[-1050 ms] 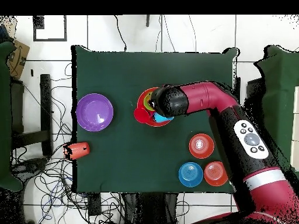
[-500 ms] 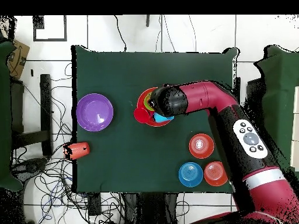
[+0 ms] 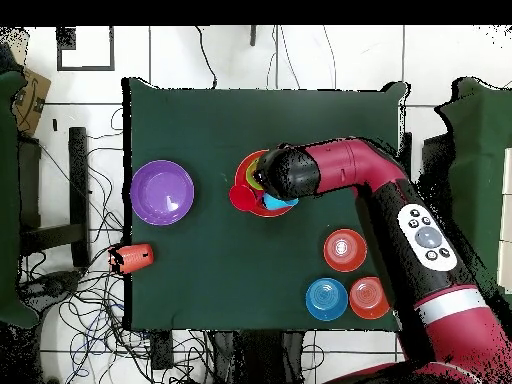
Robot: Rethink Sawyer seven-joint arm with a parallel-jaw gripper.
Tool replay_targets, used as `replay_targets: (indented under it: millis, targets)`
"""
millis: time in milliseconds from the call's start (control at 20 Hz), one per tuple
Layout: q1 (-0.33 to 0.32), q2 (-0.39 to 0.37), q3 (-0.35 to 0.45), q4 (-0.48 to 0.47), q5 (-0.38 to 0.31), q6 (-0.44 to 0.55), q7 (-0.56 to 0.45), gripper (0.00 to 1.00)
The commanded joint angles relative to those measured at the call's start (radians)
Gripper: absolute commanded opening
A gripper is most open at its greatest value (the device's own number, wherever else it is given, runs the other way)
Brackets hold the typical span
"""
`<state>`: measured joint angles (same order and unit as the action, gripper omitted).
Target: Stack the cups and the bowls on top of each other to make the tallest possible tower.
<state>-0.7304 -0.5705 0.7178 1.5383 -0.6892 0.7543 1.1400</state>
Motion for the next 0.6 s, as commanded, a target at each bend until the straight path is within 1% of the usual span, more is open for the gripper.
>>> replay_targets:
  millis: [50, 600]
  targets:
    - [0.042, 0.033, -0.015, -0.043, -0.066, 0.161, -0.257, 1.00]
    - [0.034, 0.035, -0.005, -0.036, -0.075, 0.146, -0.241, 1.00]
